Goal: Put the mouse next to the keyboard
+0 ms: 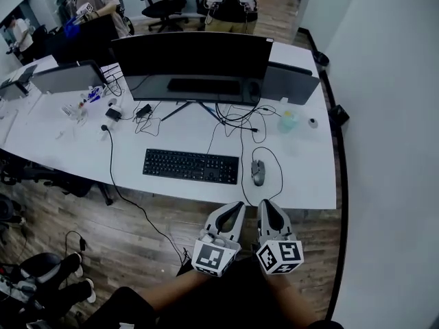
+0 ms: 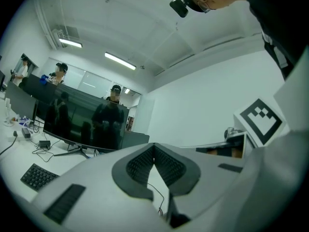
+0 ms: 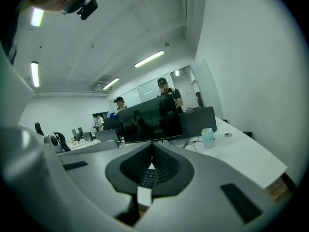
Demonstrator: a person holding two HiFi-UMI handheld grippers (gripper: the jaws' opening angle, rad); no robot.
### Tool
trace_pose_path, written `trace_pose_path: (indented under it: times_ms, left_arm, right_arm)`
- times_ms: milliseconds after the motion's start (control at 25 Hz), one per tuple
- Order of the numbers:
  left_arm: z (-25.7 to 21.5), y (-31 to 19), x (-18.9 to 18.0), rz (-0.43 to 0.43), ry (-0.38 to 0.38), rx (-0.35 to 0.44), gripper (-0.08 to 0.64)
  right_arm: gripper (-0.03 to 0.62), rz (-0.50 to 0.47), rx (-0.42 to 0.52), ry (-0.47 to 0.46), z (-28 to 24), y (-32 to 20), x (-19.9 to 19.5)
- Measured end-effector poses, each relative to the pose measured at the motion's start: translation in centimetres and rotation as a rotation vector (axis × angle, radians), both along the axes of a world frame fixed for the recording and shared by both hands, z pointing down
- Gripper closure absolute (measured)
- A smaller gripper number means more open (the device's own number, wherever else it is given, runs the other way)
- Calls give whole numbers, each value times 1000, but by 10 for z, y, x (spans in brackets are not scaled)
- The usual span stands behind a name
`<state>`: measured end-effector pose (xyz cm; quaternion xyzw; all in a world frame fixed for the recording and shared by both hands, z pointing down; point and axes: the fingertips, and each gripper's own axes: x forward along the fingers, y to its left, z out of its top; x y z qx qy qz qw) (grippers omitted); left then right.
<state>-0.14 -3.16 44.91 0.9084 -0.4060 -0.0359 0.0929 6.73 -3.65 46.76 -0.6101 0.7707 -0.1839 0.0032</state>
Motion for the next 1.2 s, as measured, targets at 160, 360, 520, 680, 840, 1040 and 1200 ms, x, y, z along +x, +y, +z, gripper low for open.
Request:
trace_pose_path:
  times_ms: [160, 360, 520, 680, 840, 1040, 1200]
  left_arm:
    - [-18, 38, 12, -18, -9, 22, 557]
    - [-21, 105, 35, -7, -10, 17, 557]
    - [-22, 149, 43, -11, -18, 25, 557]
    - [-14, 195, 45, -23, -48, 24, 557]
    - [-5, 229, 42, -40, -69, 13, 557]
    - [-4, 251, 41, -44, -65, 19, 557]
    - [-9, 257, 47, -29, -62, 36, 557]
  right_arm:
    - [574, -11, 42, 58, -20, 40, 3]
    - [574, -20, 69, 111, -29, 109, 15]
    - [574, -15, 102, 154, -31, 158, 24]
    - [574, -1, 103, 142, -26, 204, 27]
    - [574, -14, 108, 120, -25, 238, 25]
    - [574, -23, 148, 147, -35, 259, 28]
    - [574, -23, 160, 162, -40, 265, 33]
